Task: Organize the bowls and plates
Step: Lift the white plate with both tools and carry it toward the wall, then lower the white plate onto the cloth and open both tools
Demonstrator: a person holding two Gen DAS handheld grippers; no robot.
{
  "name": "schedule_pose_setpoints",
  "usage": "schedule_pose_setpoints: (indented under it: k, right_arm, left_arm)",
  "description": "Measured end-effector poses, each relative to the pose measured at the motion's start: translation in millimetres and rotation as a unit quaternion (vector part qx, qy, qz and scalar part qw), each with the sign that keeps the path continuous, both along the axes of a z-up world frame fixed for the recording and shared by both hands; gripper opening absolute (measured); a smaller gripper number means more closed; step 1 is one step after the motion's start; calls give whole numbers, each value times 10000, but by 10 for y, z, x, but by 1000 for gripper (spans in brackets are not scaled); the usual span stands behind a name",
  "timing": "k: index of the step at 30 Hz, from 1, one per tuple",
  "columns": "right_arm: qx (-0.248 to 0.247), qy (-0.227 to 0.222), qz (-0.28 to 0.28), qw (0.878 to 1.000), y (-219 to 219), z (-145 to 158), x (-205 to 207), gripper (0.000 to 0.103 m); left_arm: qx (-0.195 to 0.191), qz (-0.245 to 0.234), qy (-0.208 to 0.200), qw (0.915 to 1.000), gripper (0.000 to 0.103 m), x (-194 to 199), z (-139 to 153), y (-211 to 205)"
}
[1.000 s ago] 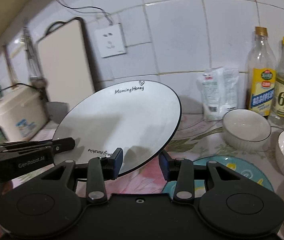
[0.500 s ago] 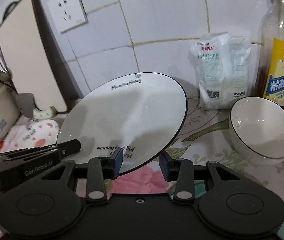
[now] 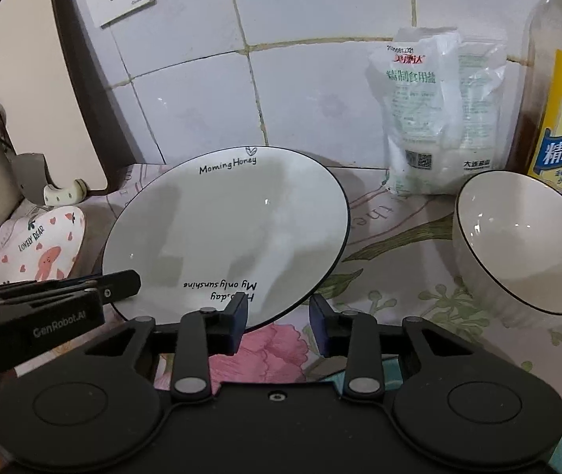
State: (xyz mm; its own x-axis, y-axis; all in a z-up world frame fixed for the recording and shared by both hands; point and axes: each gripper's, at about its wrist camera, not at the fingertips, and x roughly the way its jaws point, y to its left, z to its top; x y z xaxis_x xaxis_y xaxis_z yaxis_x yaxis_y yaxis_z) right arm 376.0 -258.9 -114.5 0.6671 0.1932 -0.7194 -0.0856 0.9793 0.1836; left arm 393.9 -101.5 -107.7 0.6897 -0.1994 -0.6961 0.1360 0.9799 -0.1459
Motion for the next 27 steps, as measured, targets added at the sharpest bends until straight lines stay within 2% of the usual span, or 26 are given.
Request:
schedule_pose_setpoints:
  k: [3,5,7,11,16,20,24,27]
  right_arm:
    - [107,-136,8,9998,-49,86,-135,39]
    - [126,-210,50,9997,-56,177,-262,39]
    - [105,-292,92,9995,-61,271,-388,40]
    - [65,-458,140,9988,-69,478,-669,42]
    - [-15,-596,237,9979,-48,751,-1024,43]
    - [-183,-776,337,9962,2,976,-1332,48]
    - [-401,-851,436,9946,57,1161,-1624,48]
    - [-413,-966,499,9932,67,1295,-1853,48]
  left_arm:
    - [6,-1,-61,10000,27,-92,100,40]
    - [196,31,-321,9993,40,-237,232,57]
    - [307,6,-421,9986,47,-373,355,78]
    - [425,-242,-473,9977,56,-622,590,135]
    - [486,-395,-530,9966,61,-921,836,259]
    - [609,-499,-689,9945,65,-1184,1008,312]
    - [892,-564,-885,9905,68,-1421,1108,274]
    - [933,-716,-969,9883,72,-1608,1175,263]
